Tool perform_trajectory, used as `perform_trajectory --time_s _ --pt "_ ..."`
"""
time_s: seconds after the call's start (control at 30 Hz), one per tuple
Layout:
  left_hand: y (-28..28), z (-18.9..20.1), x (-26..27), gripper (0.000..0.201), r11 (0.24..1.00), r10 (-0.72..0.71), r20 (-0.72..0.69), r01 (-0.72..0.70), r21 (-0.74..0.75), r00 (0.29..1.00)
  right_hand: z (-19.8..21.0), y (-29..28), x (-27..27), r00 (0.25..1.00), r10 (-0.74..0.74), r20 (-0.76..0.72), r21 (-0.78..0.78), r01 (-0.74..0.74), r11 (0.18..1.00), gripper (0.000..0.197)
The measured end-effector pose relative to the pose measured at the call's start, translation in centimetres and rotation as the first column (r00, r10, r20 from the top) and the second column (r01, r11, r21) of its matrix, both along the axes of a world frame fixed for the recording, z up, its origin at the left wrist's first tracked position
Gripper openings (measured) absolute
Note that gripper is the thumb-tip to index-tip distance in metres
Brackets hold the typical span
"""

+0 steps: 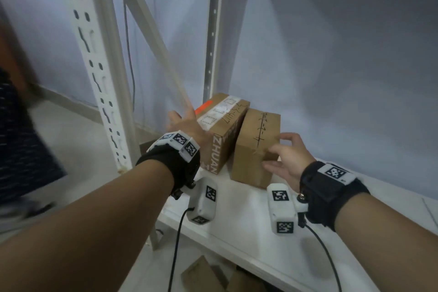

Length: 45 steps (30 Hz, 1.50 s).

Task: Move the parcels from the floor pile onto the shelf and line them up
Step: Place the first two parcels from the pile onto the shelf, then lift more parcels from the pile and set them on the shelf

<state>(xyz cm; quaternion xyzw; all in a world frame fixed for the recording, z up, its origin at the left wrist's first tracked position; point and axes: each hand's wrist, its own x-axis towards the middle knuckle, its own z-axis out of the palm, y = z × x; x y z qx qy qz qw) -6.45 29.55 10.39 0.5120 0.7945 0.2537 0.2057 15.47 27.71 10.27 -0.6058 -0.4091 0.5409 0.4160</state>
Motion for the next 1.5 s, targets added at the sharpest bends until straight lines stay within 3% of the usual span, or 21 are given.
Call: perform_trajectory --time_s 0.07,0.17,0.27,0.43,0.53,0.63,0.77,0.87,0.93,1.07,1.13,1.2,1.27,1.5 --pt "-0.5 0.8 1.5 0.049 0.998 -0.031 -0.096 0.037 0.060 0.995 -0.1 0.0 0.0 0.999 -0.009 -0.043 -0.006 0.008 1.000 0.036" --pt "-1.2 1.6 4.4 0.017 0.952 -0.290 -0.125 0.300 0.067 0.949 -0.3 -0.1 0.1 1.000 -0.013 0.004 -0.030 0.013 0.999 0.031" --pt "-1.4 1.3 6.4 0.019 0.912 -0.410 -0.101 0.410 -0.021 0.906 -0.2 -0.4 0.4 0.999 -0.009 0.041 -0.056 0.011 0.998 0.034" --pt "-1.7 0.2 7.1 0.035 0.919 -0.354 0.094 0.365 -0.150 0.930 0.6 -1.1 0.7 0.997 0.026 0.071 -0.061 -0.021 0.998 0.031" --pt "-2.2 -0.1 7.4 0.035 0.940 -0.287 0.235 0.320 -0.119 0.929 0.5 -0.9 1.1 0.998 0.023 0.061 -0.086 -0.018 0.996 0.025" --pt "-2.3 0.0 7.9 0.031 0.969 -0.212 0.412 0.245 -0.028 0.886 0.1 -0.7 1.4 0.998 0.019 -0.056 -0.096 -0.024 0.995 0.034" --pt "-2.0 0.2 8.5 0.016 0.973 -0.227 0.416 0.225 0.054 0.880 0.2 -0.6 1.4 0.980 -0.005 -0.197 -0.064 -0.008 0.998 0.034" --pt "-2.1 0.3 8.8 0.028 0.968 -0.251 0.399 0.237 0.086 0.882 0.1 -0.5 1.4 0.986 -0.006 -0.166 -0.024 0.002 1.000 0.044" --pt "-2.8 0.8 8.9 0.029 0.959 -0.283 0.355 0.273 0.078 0.891 0.3 -0.7 1.7 0.991 0.006 -0.133 -0.049 -0.013 0.999 0.031" --pt "-4.1 1.5 8.4 0.026 0.948 -0.314 0.240 0.316 0.032 0.918 1.1 -1.4 3.6 0.994 0.007 0.107 -0.155 0.010 0.988 0.024" --pt "-5.5 1.9 8.8 0.018 0.950 -0.303 0.258 0.312 0.007 0.917 1.7 -2.8 5.1 0.979 -0.021 0.205 -0.197 0.062 0.978 0.031" --pt "-7.4 2.4 9.9 0.020 0.943 -0.297 0.292 0.327 -0.058 0.909 2.7 -5.3 6.4 0.969 0.010 0.248 -0.227 0.048 0.973 0.018" --pt "-9.7 2.8 11.5 0.021 0.919 -0.316 0.328 0.373 -0.126 0.890 3.3 -8.2 7.8 0.970 0.016 0.243 -0.259 0.049 0.965 0.005" --pt "-20.1 1.2 19.2 0.009 0.709 -0.479 0.497 0.653 -0.266 0.723 2.0 -20.0 16.5 0.956 0.016 0.292 -0.358 0.094 0.929 0.012"
